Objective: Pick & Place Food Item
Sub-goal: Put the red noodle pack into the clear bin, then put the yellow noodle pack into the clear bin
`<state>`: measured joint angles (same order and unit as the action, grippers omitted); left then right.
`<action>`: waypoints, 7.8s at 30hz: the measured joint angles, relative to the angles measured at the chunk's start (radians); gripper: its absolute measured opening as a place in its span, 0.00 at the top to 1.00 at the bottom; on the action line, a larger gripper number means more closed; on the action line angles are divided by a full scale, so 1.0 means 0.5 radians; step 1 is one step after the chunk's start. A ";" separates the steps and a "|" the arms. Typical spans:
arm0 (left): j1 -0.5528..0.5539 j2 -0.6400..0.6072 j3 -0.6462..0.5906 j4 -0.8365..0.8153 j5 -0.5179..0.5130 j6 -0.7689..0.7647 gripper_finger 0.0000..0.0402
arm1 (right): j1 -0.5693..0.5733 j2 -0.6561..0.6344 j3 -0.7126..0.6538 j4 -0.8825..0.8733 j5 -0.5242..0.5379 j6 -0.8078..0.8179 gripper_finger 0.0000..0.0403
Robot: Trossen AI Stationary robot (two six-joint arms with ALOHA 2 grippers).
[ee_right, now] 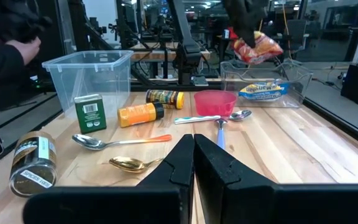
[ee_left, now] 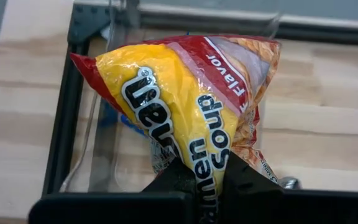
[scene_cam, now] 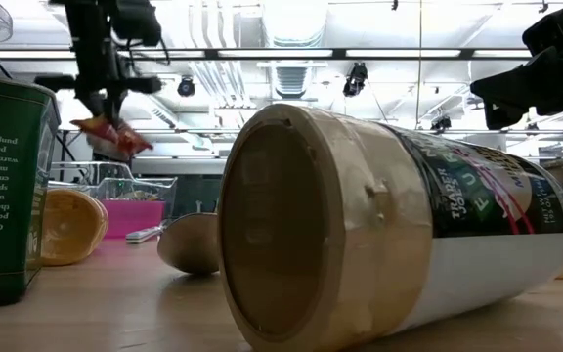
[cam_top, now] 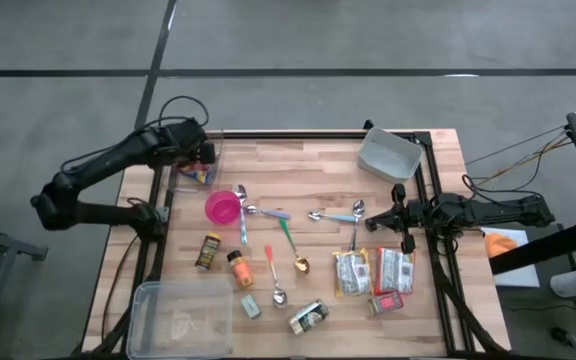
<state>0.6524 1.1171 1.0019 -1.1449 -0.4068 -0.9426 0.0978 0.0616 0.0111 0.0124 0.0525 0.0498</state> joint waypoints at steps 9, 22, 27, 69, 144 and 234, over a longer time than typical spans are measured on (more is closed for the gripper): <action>0.039 -0.018 -0.387 0.296 0.145 0.000 0.95 | 0.000 0.000 0.000 0.000 0.000 -0.001 0.98; 0.043 -0.018 -0.576 0.400 0.246 0.036 0.93 | -0.001 0.000 0.000 0.000 0.000 0.000 0.98; 0.045 -0.018 -0.576 0.442 0.247 0.054 0.80 | -0.001 0.000 0.000 0.000 0.000 0.000 0.98; 0.041 -0.162 0.031 0.867 0.507 0.400 0.27 | 0.000 0.001 0.000 0.000 0.000 0.000 0.98; -0.373 -0.053 -0.113 2.148 1.795 1.945 0.27 | 0.000 0.001 0.000 -0.001 0.000 0.000 0.98; -1.339 2.512 1.092 2.458 1.615 1.948 0.62 | 0.000 0.039 0.000 -0.001 0.000 -0.001 0.98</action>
<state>-0.0174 2.3730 1.5478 0.0841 0.4008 0.0316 0.0978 0.0811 0.0109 0.0120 0.0525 0.0495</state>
